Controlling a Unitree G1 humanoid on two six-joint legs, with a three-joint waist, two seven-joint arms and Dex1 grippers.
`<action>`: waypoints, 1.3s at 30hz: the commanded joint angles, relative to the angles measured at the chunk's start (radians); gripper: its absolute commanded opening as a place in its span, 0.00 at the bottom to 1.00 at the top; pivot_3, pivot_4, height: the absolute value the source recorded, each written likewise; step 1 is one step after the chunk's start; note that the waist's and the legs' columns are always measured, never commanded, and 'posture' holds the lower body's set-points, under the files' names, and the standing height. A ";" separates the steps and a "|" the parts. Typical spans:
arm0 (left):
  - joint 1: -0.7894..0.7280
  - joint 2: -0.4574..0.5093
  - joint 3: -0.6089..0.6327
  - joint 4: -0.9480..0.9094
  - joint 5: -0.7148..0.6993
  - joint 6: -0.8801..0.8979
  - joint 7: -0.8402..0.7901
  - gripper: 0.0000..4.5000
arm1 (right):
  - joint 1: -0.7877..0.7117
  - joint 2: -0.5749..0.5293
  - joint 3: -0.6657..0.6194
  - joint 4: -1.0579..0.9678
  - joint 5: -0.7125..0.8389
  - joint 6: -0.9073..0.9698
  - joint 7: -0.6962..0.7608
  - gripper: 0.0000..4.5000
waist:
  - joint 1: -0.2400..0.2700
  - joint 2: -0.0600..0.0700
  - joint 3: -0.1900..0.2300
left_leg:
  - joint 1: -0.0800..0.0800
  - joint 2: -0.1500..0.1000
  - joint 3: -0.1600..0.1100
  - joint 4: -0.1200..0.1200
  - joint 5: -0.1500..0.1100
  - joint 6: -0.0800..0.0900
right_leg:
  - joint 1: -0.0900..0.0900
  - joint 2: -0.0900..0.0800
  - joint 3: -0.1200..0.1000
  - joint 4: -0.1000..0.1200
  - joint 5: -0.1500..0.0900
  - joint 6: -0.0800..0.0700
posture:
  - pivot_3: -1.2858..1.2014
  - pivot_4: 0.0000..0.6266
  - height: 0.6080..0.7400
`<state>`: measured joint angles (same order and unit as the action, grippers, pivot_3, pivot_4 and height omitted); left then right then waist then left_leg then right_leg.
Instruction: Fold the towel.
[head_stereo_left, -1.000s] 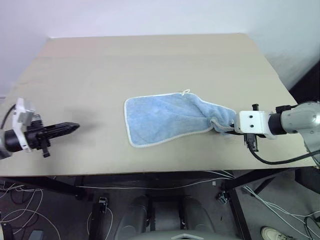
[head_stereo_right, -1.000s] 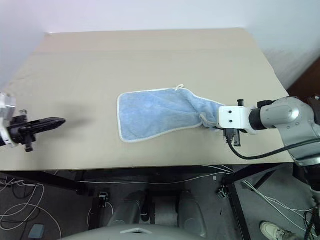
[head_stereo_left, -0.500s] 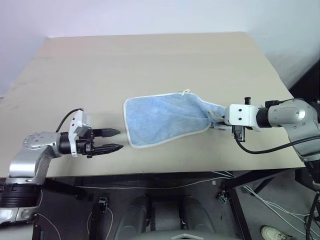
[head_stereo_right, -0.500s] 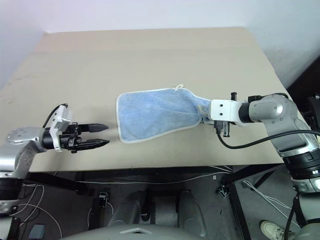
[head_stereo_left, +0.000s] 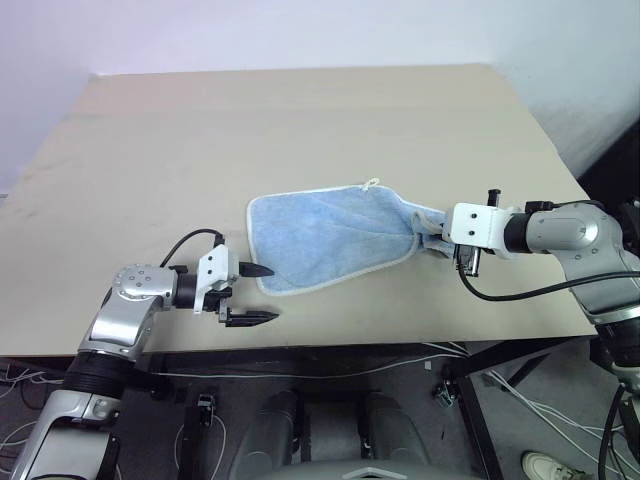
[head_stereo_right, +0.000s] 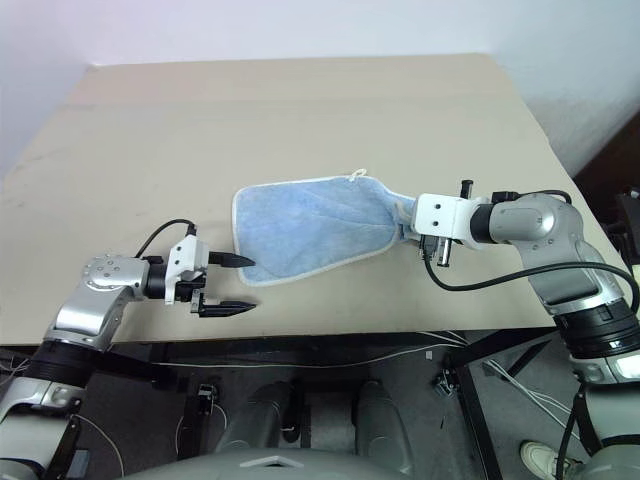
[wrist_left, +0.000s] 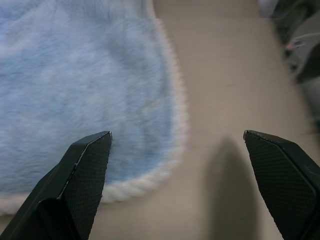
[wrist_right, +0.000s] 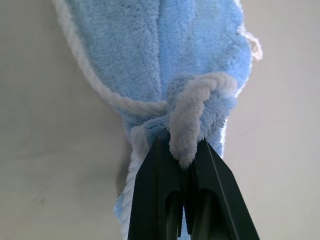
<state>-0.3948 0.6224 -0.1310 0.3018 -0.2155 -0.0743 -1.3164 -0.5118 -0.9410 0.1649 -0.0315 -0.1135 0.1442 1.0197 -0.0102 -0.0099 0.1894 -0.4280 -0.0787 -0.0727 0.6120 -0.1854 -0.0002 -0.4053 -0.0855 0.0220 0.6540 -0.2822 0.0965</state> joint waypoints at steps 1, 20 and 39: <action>-0.034 0.009 -0.026 0.072 0.055 -0.104 -0.018 0.98 | -0.009 0.004 -0.029 -0.008 -0.004 -0.006 -0.023 0.00 | 0.000 0.000 0.000 | 0.000 0.000 0.000 0.000 0.000 0.000 | 0.000 0.000 0.000 0.000 0.000 0.001 | 0.52 0.24 1.00; -0.062 0.066 -0.031 0.206 0.075 -0.209 -0.065 0.00 | -0.026 0.013 -0.018 0.021 -0.031 -0.014 -0.052 0.00 | -0.008 0.002 -0.001 | 0.003 0.004 -0.001 0.001 0.001 0.000 | 0.002 0.005 0.001 0.000 0.002 -0.001 | 0.52 0.24 1.00; -0.525 0.297 0.270 0.633 -0.042 -0.118 0.048 0.00 | -0.189 -0.030 -0.061 0.254 -0.030 -0.101 -0.044 0.00 | -0.003 0.000 0.000 | 0.000 0.003 0.000 0.001 0.001 -0.001 | -0.001 0.006 -0.001 0.000 0.004 0.001 | 0.52 0.24 1.00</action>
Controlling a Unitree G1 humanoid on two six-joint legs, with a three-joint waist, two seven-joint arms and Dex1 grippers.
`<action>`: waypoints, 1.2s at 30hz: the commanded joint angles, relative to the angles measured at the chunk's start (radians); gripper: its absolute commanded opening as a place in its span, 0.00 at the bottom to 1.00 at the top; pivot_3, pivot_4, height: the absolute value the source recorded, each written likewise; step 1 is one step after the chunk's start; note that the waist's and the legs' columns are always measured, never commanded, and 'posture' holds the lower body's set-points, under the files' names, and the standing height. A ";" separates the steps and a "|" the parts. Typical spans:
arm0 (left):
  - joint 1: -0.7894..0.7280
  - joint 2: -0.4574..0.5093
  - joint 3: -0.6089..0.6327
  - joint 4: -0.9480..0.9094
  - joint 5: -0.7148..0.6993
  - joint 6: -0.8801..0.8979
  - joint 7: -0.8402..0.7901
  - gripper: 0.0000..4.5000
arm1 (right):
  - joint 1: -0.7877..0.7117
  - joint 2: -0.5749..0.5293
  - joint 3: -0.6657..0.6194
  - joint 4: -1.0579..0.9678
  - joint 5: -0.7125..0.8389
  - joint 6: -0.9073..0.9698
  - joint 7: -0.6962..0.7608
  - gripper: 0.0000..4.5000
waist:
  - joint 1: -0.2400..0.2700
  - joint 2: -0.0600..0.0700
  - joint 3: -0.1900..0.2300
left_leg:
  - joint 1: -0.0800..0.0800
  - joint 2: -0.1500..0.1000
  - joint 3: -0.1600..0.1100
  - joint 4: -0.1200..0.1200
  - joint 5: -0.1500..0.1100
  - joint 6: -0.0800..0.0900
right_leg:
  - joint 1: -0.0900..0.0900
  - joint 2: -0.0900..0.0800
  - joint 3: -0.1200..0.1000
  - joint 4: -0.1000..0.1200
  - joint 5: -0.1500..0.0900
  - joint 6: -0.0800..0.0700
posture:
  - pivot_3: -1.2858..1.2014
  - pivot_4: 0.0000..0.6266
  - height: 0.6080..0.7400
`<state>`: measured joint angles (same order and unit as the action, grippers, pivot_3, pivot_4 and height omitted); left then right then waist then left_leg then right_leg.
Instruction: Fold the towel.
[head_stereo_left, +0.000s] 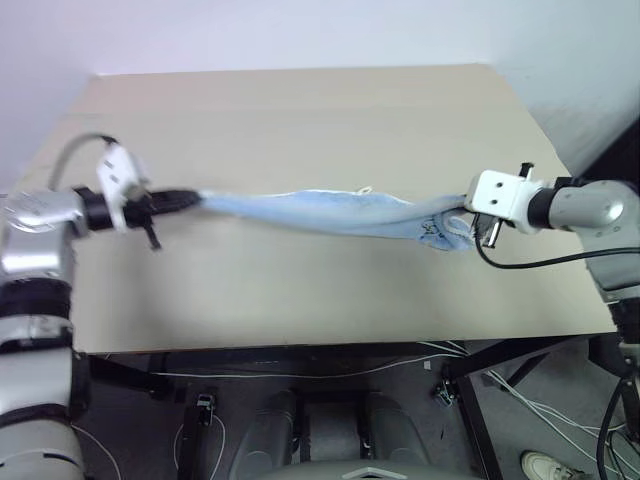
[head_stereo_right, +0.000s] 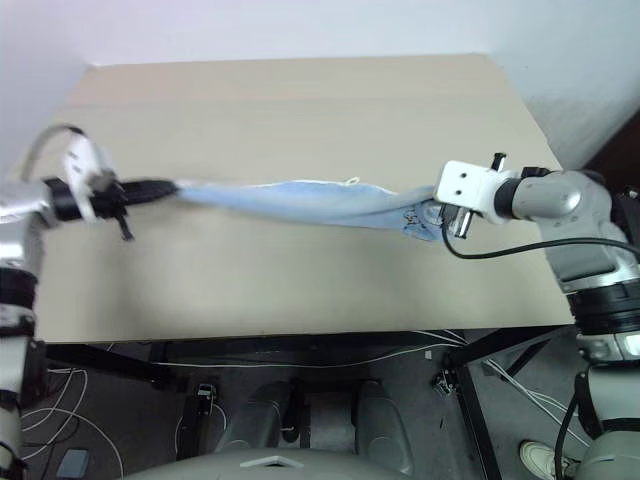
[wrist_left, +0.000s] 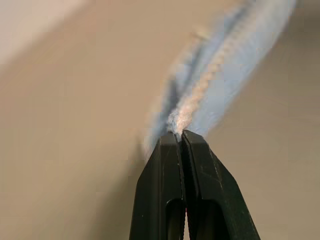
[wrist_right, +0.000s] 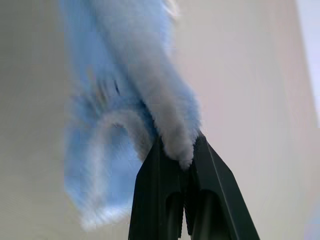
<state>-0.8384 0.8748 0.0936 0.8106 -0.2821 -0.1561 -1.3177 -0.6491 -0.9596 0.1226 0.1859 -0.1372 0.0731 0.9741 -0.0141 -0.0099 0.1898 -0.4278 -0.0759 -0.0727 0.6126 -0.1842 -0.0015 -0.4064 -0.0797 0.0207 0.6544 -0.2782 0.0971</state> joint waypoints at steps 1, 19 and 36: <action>-0.127 0.057 0.049 0.180 0.037 -0.051 0.070 0.00 | -0.072 -0.005 -0.013 0.057 -0.007 -0.041 0.004 0.00 | 0.000 0.000 0.000 | 0.000 0.000 0.000 0.000 0.000 0.000 | 0.000 0.000 0.000 0.000 0.000 0.000 | 0.52 0.24 1.00; -0.449 0.133 -0.056 0.502 0.359 -0.204 0.532 0.00 | -0.589 0.098 0.137 0.600 -0.173 -0.263 -0.176 0.00 | -0.004 -0.005 0.004 | -0.002 0.000 0.003 0.000 0.000 0.000 | -0.004 0.003 0.002 0.005 0.000 0.004 | 0.52 0.24 1.00; -0.070 0.269 0.058 0.399 0.181 -0.236 -0.077 0.00 | 0.074 -0.195 0.020 -0.182 0.116 0.010 0.249 0.00 | -0.011 -0.005 0.005 | -0.004 0.000 0.005 0.004 0.000 0.001 | -0.006 0.000 0.004 0.009 -0.001 0.005 | 0.52 0.24 1.00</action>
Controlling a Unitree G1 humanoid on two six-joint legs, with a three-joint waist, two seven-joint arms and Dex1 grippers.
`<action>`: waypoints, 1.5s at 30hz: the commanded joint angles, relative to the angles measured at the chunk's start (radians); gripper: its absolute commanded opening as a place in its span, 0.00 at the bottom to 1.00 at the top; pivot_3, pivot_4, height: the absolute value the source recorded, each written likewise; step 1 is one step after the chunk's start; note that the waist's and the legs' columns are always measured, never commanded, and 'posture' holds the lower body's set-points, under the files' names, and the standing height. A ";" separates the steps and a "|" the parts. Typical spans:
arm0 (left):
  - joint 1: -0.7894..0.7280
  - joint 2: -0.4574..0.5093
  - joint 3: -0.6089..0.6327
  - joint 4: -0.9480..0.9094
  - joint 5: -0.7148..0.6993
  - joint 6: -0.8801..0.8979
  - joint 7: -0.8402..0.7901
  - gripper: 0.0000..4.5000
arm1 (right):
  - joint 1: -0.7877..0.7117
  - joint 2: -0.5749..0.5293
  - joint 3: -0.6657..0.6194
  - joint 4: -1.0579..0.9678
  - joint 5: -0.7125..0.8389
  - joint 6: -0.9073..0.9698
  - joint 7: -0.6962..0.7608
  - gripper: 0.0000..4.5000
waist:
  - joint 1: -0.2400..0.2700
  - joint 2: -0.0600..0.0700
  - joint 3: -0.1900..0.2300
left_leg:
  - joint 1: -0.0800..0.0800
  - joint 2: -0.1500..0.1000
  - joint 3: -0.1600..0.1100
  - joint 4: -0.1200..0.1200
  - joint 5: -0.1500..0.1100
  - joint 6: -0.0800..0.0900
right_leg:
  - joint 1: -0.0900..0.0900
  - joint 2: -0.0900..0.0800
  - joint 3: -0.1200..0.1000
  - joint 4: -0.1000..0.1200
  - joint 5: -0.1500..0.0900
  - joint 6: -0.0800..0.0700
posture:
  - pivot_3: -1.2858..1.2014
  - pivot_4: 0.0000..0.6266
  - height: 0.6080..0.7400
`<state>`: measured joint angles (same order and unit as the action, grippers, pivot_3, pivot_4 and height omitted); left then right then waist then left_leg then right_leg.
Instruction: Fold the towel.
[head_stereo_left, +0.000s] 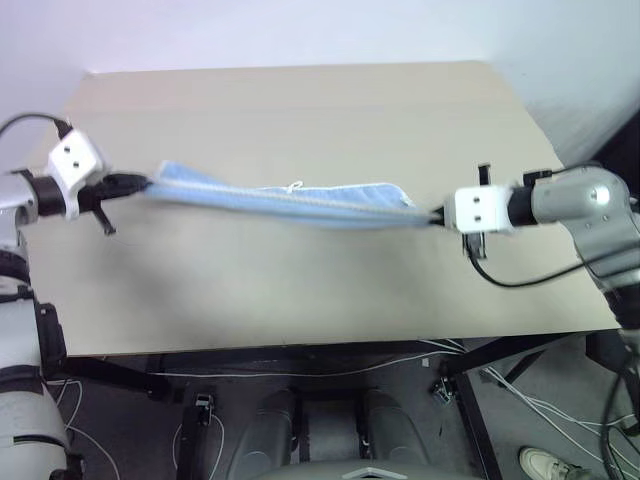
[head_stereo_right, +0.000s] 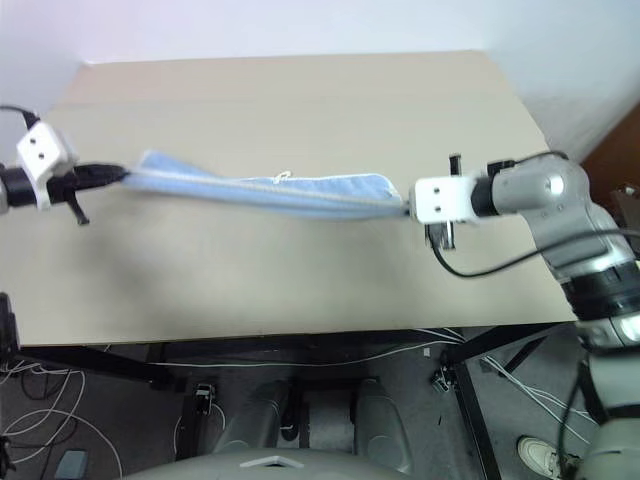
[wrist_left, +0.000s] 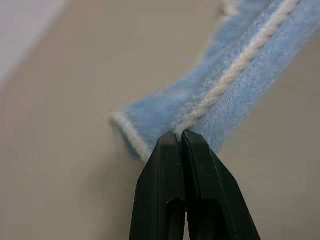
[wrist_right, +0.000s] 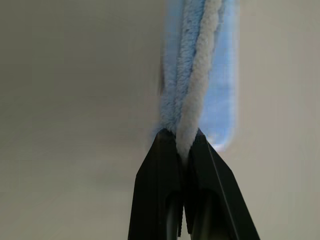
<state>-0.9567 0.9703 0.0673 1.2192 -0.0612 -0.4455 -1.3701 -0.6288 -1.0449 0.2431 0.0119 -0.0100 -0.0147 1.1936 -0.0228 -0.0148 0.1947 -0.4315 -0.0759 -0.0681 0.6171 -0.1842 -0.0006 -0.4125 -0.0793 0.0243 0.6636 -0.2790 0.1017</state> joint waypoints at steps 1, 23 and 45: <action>0.089 0.186 0.088 -0.026 -0.049 0.050 -0.041 0.00 | 0.074 -0.116 -0.104 -0.037 -0.004 0.116 0.027 0.00 | -0.004 0.000 0.000 | 0.001 0.001 0.000 0.000 0.000 0.000 | 0.000 0.000 0.000 0.000 0.000 0.000 | 0.52 0.24 1.00; 0.946 0.299 0.349 -0.631 -0.323 0.475 -0.067 0.00 | 0.378 -0.255 -0.137 -0.323 0.182 0.218 0.110 0.00 | -0.015 0.001 -0.001 | 0.003 0.003 0.000 -0.007 -0.003 -0.002 | 0.005 -0.004 0.002 -0.012 -0.003 -0.009 | 0.52 0.24 1.00; 0.100 0.055 -0.026 -0.018 -0.052 0.364 0.123 0.00 | -0.291 0.198 0.191 0.602 -0.119 -0.069 0.101 0.00 | -0.019 0.000 -0.001 | 0.000 0.002 0.004 -0.003 -0.001 0.001 | 0.001 0.000 0.000 -0.005 0.001 -0.001 | 0.52 0.24 1.00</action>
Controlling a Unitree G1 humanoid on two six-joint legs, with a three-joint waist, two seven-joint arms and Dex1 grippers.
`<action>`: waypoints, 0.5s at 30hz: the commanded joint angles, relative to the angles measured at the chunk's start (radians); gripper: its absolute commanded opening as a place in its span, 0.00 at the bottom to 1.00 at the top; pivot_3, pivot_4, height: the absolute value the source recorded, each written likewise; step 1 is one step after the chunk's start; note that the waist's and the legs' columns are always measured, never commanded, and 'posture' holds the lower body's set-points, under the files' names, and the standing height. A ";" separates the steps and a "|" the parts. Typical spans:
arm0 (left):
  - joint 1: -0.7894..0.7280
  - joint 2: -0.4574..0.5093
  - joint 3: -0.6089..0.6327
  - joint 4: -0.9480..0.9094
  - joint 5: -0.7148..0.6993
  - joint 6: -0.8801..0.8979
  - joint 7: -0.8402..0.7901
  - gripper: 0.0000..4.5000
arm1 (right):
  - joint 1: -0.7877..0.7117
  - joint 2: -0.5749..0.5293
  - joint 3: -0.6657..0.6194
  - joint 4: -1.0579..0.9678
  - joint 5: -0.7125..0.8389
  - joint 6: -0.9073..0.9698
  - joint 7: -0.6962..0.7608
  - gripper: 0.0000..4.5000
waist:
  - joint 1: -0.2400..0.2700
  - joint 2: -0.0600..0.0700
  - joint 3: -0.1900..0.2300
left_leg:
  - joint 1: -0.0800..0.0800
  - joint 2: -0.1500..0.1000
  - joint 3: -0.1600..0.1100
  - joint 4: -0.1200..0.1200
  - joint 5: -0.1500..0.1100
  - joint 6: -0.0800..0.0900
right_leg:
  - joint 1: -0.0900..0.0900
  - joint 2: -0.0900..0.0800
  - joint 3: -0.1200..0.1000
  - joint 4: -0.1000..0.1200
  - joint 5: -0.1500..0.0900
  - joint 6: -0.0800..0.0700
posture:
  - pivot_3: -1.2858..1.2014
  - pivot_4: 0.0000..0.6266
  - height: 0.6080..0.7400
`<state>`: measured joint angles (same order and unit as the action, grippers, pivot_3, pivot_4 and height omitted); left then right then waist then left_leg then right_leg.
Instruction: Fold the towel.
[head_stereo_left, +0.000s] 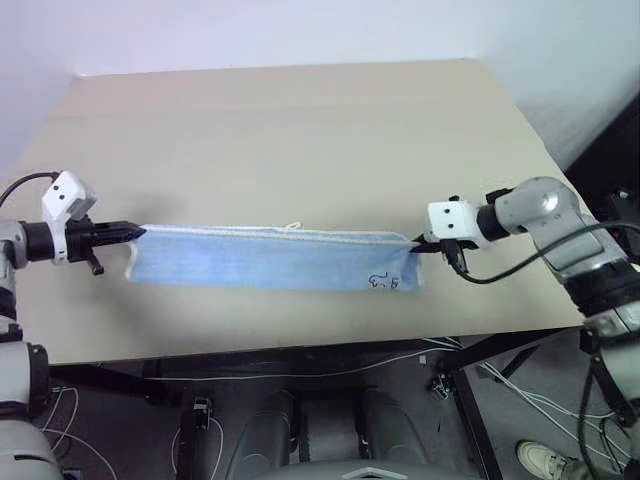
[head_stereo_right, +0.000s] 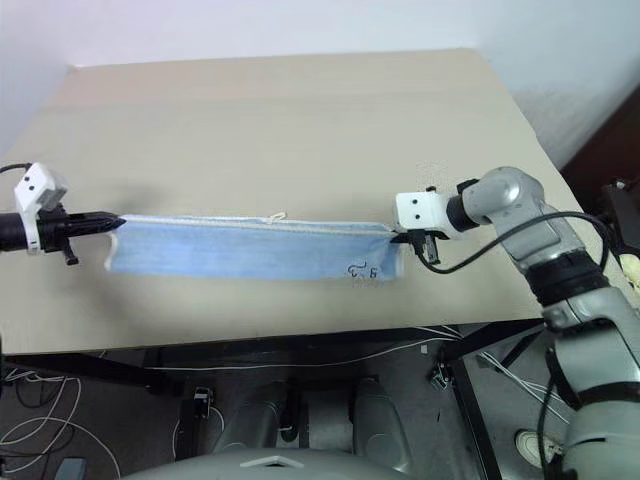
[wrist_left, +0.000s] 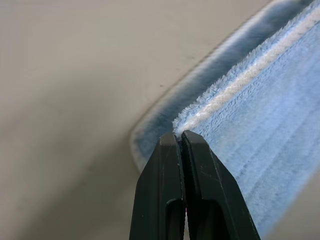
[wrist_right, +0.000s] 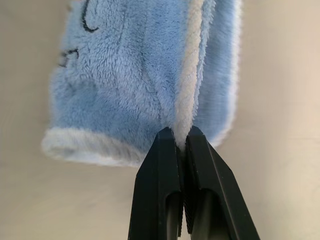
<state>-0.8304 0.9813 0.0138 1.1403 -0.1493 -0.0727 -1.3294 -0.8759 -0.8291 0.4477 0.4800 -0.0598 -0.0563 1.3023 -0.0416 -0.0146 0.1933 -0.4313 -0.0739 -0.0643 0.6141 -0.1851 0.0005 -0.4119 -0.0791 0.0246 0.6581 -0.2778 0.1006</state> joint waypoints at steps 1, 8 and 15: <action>-0.035 0.039 0.031 0.070 0.038 -0.010 0.088 0.00 | -0.059 -0.005 -0.013 0.163 -0.077 -0.042 -0.009 0.00 | 0.000 0.000 0.000 | 0.000 0.000 0.000 0.001 0.000 0.000 | 0.000 0.000 0.000 0.001 0.000 0.000 | 0.52 0.24 1.00; -0.030 0.021 0.036 0.097 0.062 0.002 0.096 0.05 | -0.115 0.060 -0.017 0.274 -0.096 -0.108 0.001 0.00 | 0.000 0.000 0.000 | 0.000 -0.001 0.000 0.002 0.000 0.000 | -0.001 0.001 0.001 0.005 0.000 0.000 | 0.52 0.24 1.00; -0.013 0.028 0.065 0.091 0.056 -0.016 0.103 0.53 | -0.137 0.087 -0.066 0.289 -0.068 -0.118 0.048 0.46 | -0.001 0.000 0.000 | 0.000 -0.001 0.000 0.003 0.000 0.000 | -0.001 0.001 0.001 0.007 0.000 0.000 | 0.52 0.24 1.00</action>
<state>-0.8405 0.9778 0.0489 1.2391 -0.0889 -0.0724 -1.2368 -0.9823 -0.7330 0.4179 0.7735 -0.1396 -0.1729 1.3382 -0.0423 -0.0149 0.1935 -0.4308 -0.0746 -0.0640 0.6174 -0.1846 0.0000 -0.4132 -0.0783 0.0254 0.6651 -0.2779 0.1009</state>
